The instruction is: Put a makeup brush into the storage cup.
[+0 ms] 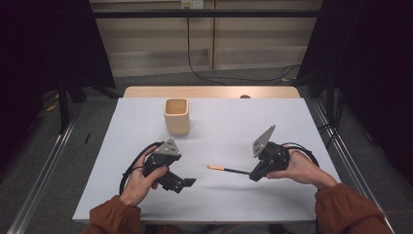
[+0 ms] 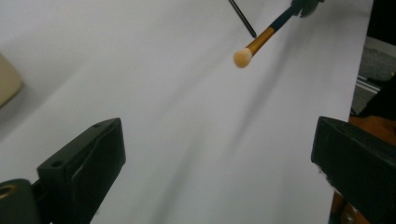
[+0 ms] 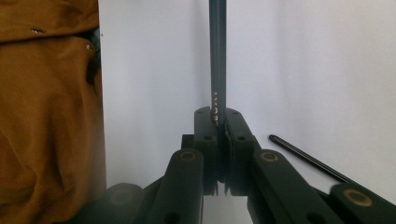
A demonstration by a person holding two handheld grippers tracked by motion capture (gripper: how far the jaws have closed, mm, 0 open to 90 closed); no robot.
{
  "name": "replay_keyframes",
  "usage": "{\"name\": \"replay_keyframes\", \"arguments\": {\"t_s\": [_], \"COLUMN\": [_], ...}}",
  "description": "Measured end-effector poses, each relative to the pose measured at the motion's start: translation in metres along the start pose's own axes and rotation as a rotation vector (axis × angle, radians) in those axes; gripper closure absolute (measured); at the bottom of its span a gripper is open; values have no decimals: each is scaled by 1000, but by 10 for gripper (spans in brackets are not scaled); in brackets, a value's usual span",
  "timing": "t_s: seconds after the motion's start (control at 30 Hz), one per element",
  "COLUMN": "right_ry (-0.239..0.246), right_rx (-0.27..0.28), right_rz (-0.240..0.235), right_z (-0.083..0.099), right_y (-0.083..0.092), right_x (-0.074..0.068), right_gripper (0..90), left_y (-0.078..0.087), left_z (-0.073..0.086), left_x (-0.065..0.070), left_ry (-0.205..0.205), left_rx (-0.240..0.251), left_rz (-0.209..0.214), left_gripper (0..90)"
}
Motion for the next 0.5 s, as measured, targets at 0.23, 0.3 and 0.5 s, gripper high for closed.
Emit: {"name": "replay_keyframes", "arguments": {"t_s": [0.23, 0.3, 0.5], "right_ry": [-24, -25, -51], "right_rx": [66, 65, 149], "right_rz": [10, 14, 22], "right_z": [1, 3, 1], "right_y": [-5, -9, -13], "right_x": [-3, -3, -2], "right_gripper": [854, 854, 855], "left_y": [2, 2, 5], "left_z": [8, 11, 15], "left_x": [1, 0, -4], "left_ry": [-1, 2, 33], "left_rx": [45, 59, 107], "left_rz": [-10, -18, -29], "left_gripper": [41, 41, 33]}}
Point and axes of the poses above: each handheld gripper's, and its own axes: y roughly backward along the jaws, z roughly out of its underside, x roughly to its right, the point moved 8 cm from there along -y, roughly forward along the jaws, and after that the axes turned 3 degrees about z, right-handed, at the moved point
